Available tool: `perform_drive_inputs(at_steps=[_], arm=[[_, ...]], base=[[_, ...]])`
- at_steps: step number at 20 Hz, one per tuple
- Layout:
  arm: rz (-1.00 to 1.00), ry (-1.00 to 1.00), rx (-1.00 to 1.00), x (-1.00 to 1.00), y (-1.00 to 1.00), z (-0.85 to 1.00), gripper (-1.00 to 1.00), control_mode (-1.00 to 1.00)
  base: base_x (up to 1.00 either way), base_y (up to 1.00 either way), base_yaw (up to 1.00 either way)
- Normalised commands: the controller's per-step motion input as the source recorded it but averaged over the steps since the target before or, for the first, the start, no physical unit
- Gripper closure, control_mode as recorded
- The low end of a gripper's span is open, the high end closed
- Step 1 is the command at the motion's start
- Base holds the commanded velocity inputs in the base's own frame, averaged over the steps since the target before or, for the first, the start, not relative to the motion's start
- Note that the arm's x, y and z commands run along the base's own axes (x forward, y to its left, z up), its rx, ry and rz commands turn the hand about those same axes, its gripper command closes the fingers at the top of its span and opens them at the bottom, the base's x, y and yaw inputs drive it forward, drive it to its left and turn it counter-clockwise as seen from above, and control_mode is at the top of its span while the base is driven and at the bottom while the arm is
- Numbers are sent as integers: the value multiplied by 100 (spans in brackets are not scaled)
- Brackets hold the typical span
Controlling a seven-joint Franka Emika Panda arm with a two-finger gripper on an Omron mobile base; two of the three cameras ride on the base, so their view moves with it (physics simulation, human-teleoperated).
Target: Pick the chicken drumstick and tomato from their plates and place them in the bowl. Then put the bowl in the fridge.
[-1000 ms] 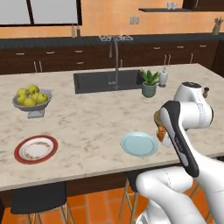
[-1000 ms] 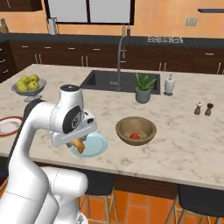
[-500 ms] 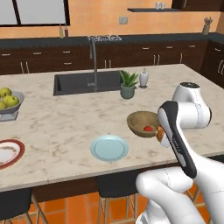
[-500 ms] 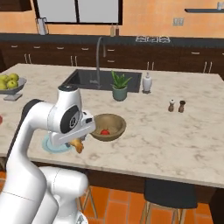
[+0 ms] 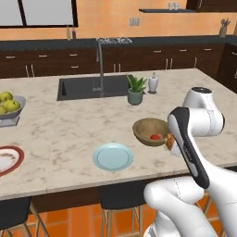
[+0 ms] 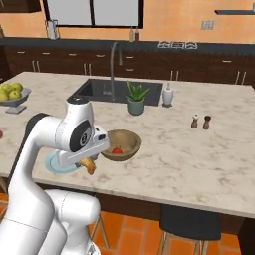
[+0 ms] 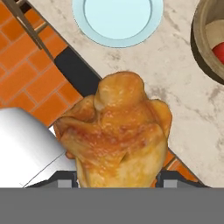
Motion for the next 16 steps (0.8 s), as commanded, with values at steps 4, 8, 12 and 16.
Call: perform_drive_inputs(at_steps=[4,8,12,16], arm=[[0,0,0,0,0,0,100,100],[0,0,0,0,0,0,100,100],[0,0,0,0,0,0,100,100],[0,0,0,0,0,0,100,100]], base=[[11,-88,0],[17,-46,0],[49,16,1],[30,1,2]])
